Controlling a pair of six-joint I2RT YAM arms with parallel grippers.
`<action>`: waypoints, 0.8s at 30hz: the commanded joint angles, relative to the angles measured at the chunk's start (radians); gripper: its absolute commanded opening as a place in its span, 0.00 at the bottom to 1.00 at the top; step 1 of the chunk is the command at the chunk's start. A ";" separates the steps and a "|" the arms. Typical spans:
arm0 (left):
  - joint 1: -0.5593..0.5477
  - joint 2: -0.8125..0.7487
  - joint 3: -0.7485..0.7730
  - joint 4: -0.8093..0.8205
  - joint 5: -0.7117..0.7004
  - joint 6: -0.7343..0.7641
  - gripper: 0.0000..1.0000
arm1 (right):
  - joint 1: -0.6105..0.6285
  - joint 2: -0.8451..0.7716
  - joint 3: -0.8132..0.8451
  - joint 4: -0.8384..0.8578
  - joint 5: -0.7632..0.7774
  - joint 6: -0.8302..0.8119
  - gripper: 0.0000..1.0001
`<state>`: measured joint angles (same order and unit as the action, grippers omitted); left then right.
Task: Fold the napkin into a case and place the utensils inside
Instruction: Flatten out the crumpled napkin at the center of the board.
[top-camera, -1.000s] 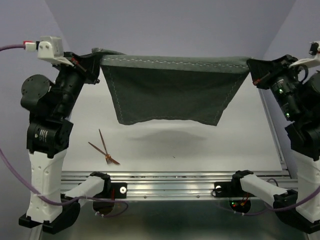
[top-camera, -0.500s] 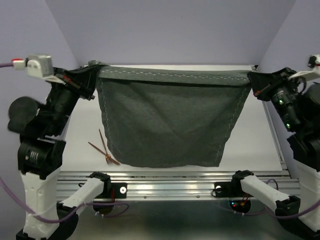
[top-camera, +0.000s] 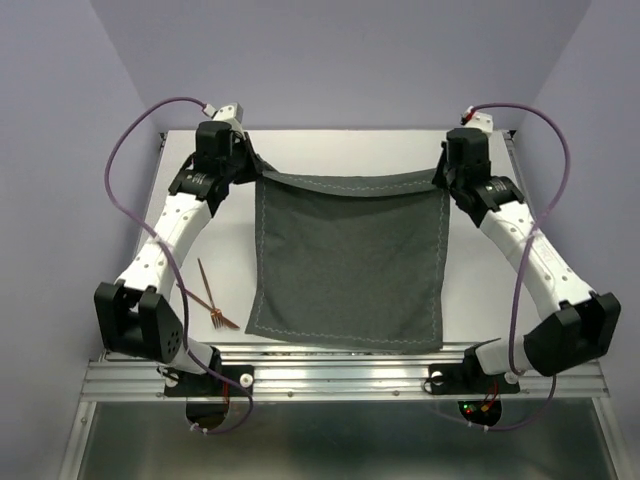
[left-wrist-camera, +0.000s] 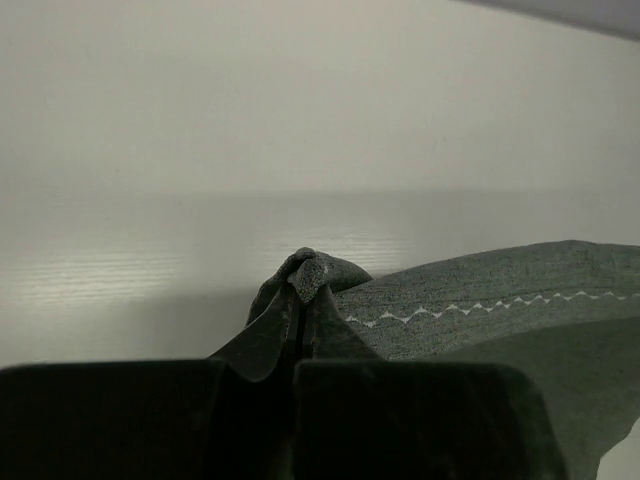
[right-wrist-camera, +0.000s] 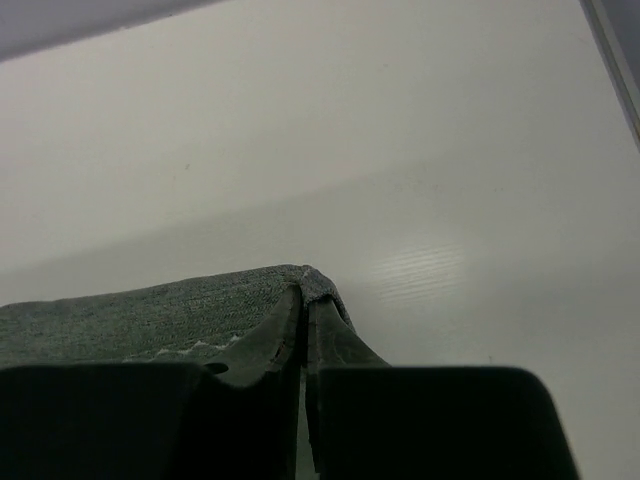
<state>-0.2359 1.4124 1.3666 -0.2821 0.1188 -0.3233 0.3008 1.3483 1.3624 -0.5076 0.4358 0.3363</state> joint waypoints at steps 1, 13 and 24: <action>0.029 0.077 -0.001 0.179 0.069 -0.017 0.00 | -0.018 0.121 -0.013 0.242 0.006 -0.088 0.01; 0.092 0.560 0.383 0.136 0.145 -0.020 0.00 | -0.123 0.581 0.272 0.351 -0.186 -0.071 0.01; 0.113 0.772 0.710 0.008 0.163 -0.003 0.00 | -0.158 0.789 0.535 0.348 -0.285 -0.063 0.01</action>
<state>-0.1287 2.2044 1.9972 -0.2520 0.2623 -0.3416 0.1432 2.1506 1.8378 -0.2123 0.2062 0.2687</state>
